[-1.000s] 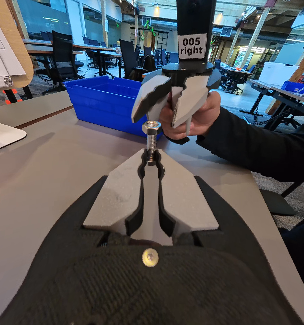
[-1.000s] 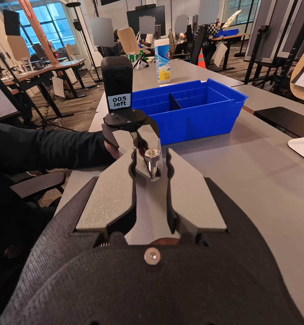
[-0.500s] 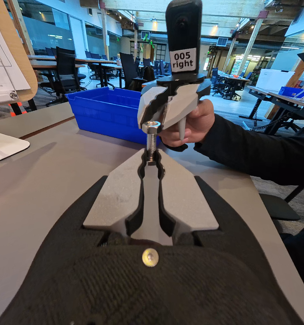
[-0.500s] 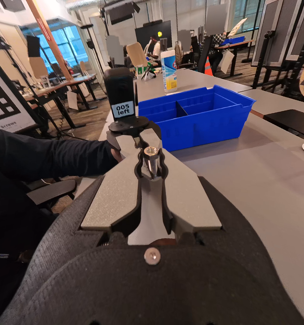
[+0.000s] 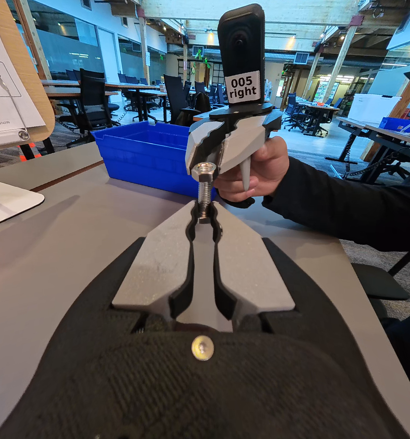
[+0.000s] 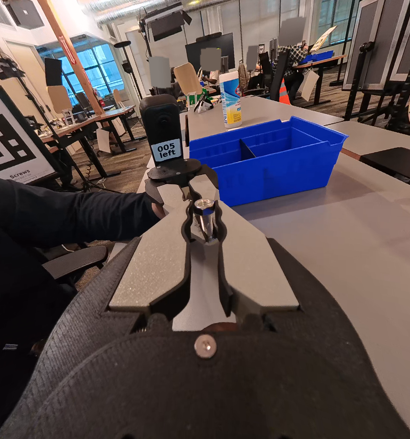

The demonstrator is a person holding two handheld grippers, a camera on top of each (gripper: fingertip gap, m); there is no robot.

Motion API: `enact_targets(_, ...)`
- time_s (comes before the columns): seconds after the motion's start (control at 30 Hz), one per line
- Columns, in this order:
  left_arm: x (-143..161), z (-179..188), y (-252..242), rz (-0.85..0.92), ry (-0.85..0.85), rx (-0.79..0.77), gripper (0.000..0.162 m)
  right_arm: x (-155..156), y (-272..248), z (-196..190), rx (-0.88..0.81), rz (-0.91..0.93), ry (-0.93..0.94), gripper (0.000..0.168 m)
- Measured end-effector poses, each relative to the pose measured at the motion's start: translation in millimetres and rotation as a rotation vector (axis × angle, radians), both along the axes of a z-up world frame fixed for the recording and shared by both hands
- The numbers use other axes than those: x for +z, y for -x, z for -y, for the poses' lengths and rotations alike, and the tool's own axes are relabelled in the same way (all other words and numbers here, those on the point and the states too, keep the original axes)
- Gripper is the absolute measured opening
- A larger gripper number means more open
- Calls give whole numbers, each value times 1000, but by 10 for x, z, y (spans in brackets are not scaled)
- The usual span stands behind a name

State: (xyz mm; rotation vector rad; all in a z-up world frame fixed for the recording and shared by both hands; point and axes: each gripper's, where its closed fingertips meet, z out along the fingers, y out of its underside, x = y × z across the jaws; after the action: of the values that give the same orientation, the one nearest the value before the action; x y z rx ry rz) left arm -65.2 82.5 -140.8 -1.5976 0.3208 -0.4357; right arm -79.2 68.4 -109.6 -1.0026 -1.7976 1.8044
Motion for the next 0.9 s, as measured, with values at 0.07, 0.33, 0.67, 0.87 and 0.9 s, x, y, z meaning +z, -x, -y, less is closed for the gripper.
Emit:
enact_targets(0.07, 2, -2, 6, 1, -1, 4, 6, 2, 0, -8, -3, -2, -1, 14)
enact_targets(0.33, 11, -5, 25, 11, -2, 11, 6, -3, 5, -20, -7, 1, 4, 15)
enact_targets(0.67, 21, -2, 40, 17, -1, 14, 7, -19, 2, -27, -12, 3, -16, 13)
enact_targets(0.87, 18, -5, 52, 20, 3, 18, 6, -9, 2, -40, -19, -3, -17, 10)
enact_targets(0.9, 15, -7, 54, 18, 4, 20, 7, -12, 3, -40, -21, -3, -20, 10)
